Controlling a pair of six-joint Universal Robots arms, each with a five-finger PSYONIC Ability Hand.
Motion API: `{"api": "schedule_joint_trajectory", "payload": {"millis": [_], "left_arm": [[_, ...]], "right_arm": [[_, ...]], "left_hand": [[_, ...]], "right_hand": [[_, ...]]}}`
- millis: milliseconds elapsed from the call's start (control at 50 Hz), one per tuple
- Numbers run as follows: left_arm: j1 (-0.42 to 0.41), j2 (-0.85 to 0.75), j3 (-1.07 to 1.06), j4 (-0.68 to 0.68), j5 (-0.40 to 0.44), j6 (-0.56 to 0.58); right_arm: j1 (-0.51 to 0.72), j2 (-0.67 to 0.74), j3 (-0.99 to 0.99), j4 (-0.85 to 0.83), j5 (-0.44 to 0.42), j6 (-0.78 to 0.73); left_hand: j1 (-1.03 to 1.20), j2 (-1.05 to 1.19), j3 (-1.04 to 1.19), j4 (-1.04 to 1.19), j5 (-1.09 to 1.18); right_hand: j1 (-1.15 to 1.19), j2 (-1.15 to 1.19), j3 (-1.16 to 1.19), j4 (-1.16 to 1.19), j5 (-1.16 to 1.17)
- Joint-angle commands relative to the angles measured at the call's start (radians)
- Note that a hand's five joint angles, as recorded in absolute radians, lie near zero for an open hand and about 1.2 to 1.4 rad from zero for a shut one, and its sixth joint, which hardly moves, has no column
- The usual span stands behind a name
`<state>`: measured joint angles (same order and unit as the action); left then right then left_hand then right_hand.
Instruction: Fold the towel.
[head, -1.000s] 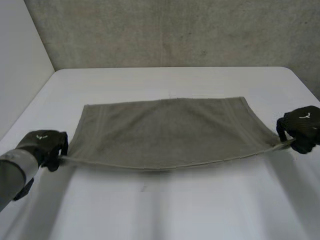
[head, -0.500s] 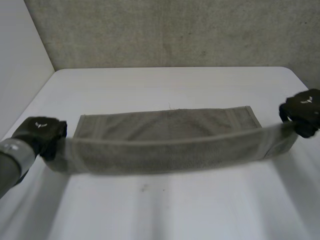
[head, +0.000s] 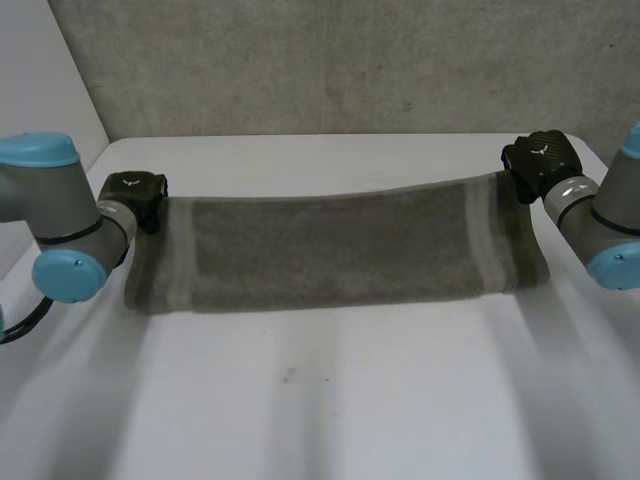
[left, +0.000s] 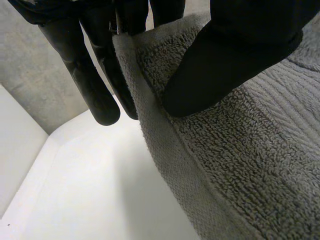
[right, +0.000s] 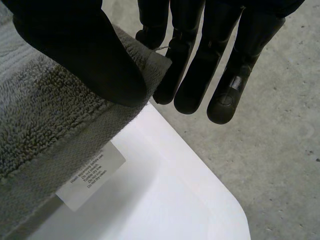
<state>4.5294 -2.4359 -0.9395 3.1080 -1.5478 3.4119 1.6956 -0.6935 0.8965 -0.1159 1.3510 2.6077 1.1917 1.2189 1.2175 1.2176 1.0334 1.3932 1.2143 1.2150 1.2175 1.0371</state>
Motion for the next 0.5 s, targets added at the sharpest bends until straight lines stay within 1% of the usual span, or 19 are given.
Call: {"api": "schedule_joint_trajectory", "payload": {"millis": [20,40,60,80,100,160,200,280,300,320,340,360,380,400,420,440,460,480,500], "left_arm": [[-0.007,-0.064,0.068,-0.006,-0.022,-0.002],[-0.013,-0.066,0.068,-0.003,-0.022,-0.009],[-0.013,-0.066,0.068,-0.003,-0.022,-0.01],[-0.019,-0.063,0.067,0.003,-0.02,-0.022],[-0.022,-0.058,0.067,0.004,-0.02,-0.039],[-0.024,-0.052,0.064,0.006,-0.02,-0.054],[-0.024,-0.02,0.044,0.004,-0.023,-0.094],[-0.024,0.037,-0.018,0.006,-0.025,-0.134],[-0.023,0.07,-0.062,0.006,-0.023,-0.152],[-0.023,0.071,-0.062,0.006,-0.023,-0.152],[-0.021,0.11,-0.112,0.008,-0.023,-0.169],[-0.018,0.154,-0.169,0.008,-0.022,-0.18],[-0.018,0.155,-0.17,0.008,-0.022,-0.18],[-0.016,0.204,-0.23,0.009,-0.022,-0.186],[-0.015,0.253,-0.295,0.012,-0.022,-0.187],[-0.015,0.253,-0.295,0.012,-0.022,-0.188],[-0.012,0.302,-0.359,0.015,-0.022,-0.188],[-0.012,0.302,-0.36,0.015,-0.022,-0.188],[-0.01,0.361,-0.434,0.026,-0.022,-0.188]], "right_arm": [[0.004,0.084,-0.07,-0.004,-0.01,-0.005],[0.004,0.084,-0.07,-0.004,-0.01,-0.005],[0.012,0.086,-0.07,-0.005,-0.016,-0.005],[0.018,0.081,-0.071,-0.005,-0.016,-0.005],[0.018,0.081,-0.071,-0.005,-0.016,-0.005],[0.024,0.063,-0.067,-0.004,-0.009,-0.003],[0.026,0.04,-0.051,-0.002,-0.009,-0.003],[0.032,-0.064,0.048,-0.001,0.0,0.0],[0.035,-0.108,0.097,-0.002,0.0,-0.001],[0.035,-0.109,0.098,-0.002,0.0,-0.001],[0.033,-0.154,0.149,-0.001,0.002,-0.001],[0.033,-0.155,0.15,-0.001,0.002,-0.001],[0.033,-0.196,0.2,0.001,-0.003,0.0],[0.029,-0.239,0.25,0.01,-0.001,-0.001],[0.029,-0.239,0.251,0.01,-0.001,-0.001],[0.026,-0.28,0.3,0.021,0.0,-0.001],[0.024,-0.319,0.349,0.039,0.002,-0.001],[0.024,-0.319,0.349,0.039,0.002,-0.001],[0.024,-0.351,0.393,0.065,0.0,-0.001]], "left_hand": [[0.205,0.177,0.179,0.179,0.188],[-0.99,-1.017,-1.015,-1.015,-1.006],[-1.002,-1.029,-1.027,-1.027,-1.018],[-0.856,-0.884,-0.882,-0.882,-0.873],[-1.017,-1.044,-1.043,-1.043,-1.033],[-1.017,-1.044,-1.043,-1.043,-1.033],[-1.017,-1.044,-1.043,-1.043,-1.033],[-1.017,-1.044,-1.043,-1.043,-1.033],[-1.017,-1.044,-1.043,-1.043,-1.033],[-1.017,-1.044,-1.043,-1.043,-1.033],[-1.017,-1.044,-1.043,-1.043,-1.033],[-1.017,-1.044,-1.043,-1.043,-1.033],[-1.017,-1.044,-1.043,-1.043,-1.033],[-1.017,-1.044,-1.043,-1.043,-1.033],[-1.017,-1.044,-1.043,-1.043,-1.033],[-1.017,-1.044,-1.043,-1.043,-1.033],[-1.017,-1.044,-1.043,-1.043,-1.033],[-1.017,-1.044,-1.043,-1.043,-1.033],[-1.017,-1.044,-1.043,-1.043,-1.033]], "right_hand": [[-1.219,-1.04,-1.04,-1.043,-1.037],[-1.219,-1.04,-1.04,-1.043,-1.037],[-1.219,-1.04,-1.04,-1.043,-1.037],[-1.219,-1.04,-1.04,-1.043,-1.037],[-1.219,-1.04,-1.04,-1.043,-1.037],[-1.219,-1.04,-1.04,-1.043,-1.037],[-1.219,-1.04,-1.04,-1.043,-1.037],[-1.219,-1.04,-1.04,-1.043,-1.037],[-1.219,-1.04,-1.04,-1.043,-1.037],[-1.219,-1.04,-1.04,-1.043,-1.037],[-1.219,-1.04,-1.04,-1.043,-1.037],[-1.219,-1.04,-1.04,-1.043,-1.037],[-1.219,-1.04,-1.04,-1.043,-1.037],[-1.219,-1.04,-1.04,-1.043,-1.037],[-1.219,-1.04,-1.04,-1.043,-1.037],[-1.219,-1.04,-1.04,-1.043,-1.037],[-1.219,-1.04,-1.04,-1.043,-1.037],[-1.219,-1.04,-1.04,-1.043,-1.037],[-1.219,-1.04,-1.04,-1.043,-1.037]]}}
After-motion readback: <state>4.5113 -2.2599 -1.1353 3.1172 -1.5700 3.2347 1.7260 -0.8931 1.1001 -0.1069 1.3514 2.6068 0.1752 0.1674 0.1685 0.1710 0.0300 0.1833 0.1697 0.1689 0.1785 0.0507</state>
